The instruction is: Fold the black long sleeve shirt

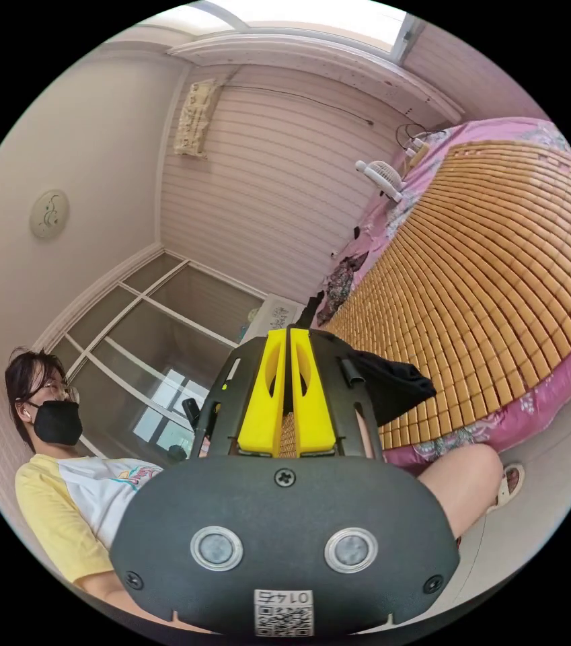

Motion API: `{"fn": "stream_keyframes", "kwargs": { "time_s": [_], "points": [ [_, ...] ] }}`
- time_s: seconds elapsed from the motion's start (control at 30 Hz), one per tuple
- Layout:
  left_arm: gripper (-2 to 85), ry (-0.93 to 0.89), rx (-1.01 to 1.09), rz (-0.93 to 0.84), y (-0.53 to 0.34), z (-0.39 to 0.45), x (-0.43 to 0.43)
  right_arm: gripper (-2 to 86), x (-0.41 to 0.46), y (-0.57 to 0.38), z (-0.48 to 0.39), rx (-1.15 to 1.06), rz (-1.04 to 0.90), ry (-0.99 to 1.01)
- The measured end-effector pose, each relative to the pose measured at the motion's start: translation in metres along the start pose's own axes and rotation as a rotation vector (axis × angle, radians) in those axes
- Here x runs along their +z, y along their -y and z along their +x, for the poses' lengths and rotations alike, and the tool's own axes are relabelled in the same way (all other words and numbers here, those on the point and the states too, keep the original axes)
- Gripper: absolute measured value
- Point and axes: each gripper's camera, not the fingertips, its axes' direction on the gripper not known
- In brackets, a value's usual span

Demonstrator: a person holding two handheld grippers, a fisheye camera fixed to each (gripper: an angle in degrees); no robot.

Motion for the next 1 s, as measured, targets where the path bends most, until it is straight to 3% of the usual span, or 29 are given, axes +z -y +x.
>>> {"fn": "stream_keyframes", "kwargs": {
  "time_s": [0.27,0.37,0.57,0.8,0.87,1.0],
  "points": [
    [-0.7,0.22,0.161,0.488,0.056,0.091,-0.191,0.5,0.054,0.039,-0.199,-0.461,-0.019,0.228],
    [-0.7,0.301,0.253,0.551,0.079,0.133,-0.24,0.5,0.071,0.031,-0.266,-0.592,-0.023,0.19],
    [-0.7,0.324,0.408,0.748,0.114,0.213,-0.328,0.4,0.061,-0.001,-0.358,-0.743,0.079,0.342],
    [-0.7,0.402,0.481,0.872,0.138,0.266,-0.378,0.4,0.043,-0.033,-0.461,-0.954,0.11,0.438],
    [-0.7,0.441,0.599,0.948,0.134,0.295,-0.393,0.4,0.029,-0.043,-0.483,-1.047,0.169,0.484],
    [-0.7,0.584,0.718,0.991,0.144,0.322,-0.392,0.4,0.037,-0.054,-0.506,-1.141,0.251,0.39]
  ]
}}
